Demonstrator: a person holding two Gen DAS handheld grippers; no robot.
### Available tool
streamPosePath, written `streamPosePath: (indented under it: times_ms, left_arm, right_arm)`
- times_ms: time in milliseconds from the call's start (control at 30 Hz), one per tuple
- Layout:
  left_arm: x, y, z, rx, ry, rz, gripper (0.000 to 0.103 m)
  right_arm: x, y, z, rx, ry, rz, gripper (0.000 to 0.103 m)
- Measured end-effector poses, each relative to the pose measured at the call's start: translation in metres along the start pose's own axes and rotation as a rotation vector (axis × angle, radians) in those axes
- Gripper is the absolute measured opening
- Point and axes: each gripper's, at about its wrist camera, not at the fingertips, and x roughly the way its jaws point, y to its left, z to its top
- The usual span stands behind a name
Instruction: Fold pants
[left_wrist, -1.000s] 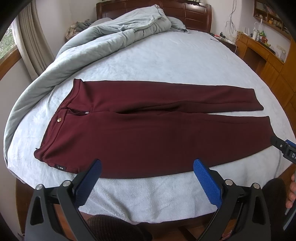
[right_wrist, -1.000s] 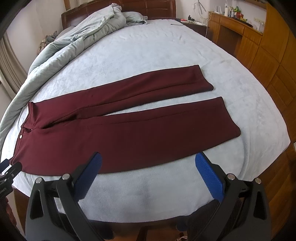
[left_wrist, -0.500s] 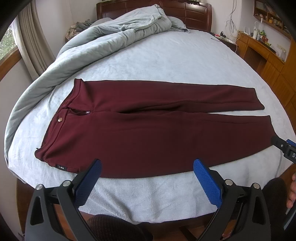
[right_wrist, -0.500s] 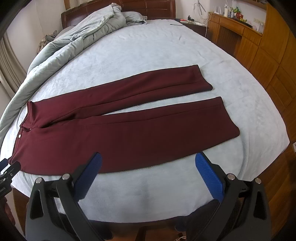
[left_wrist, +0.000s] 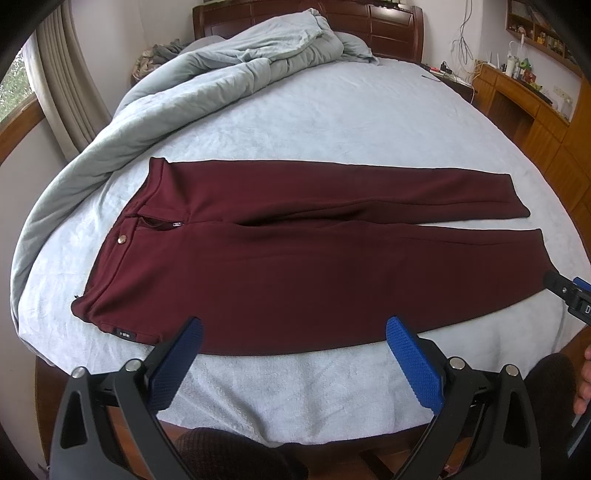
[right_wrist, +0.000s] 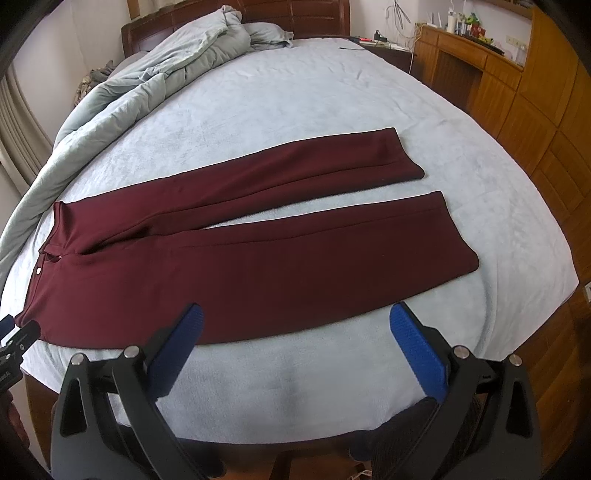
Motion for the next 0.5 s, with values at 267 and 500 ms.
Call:
streamPosePath:
  times_ms: [267,500]
  left_arm:
    - [0.0007,-0.0002,-0.0001,0.000,0.002,-0.001,0.099]
    - [0.0019,-0.0013,0.0005,0.003,0.005,0.003,0.099]
  right_arm:
    - [0.0006,-0.0006,-0.0004,0.000,0.000,0.001,0.101]
    - [0.0031,-0.0017,-0.0020,0.003,0.003,-0.002,0.100]
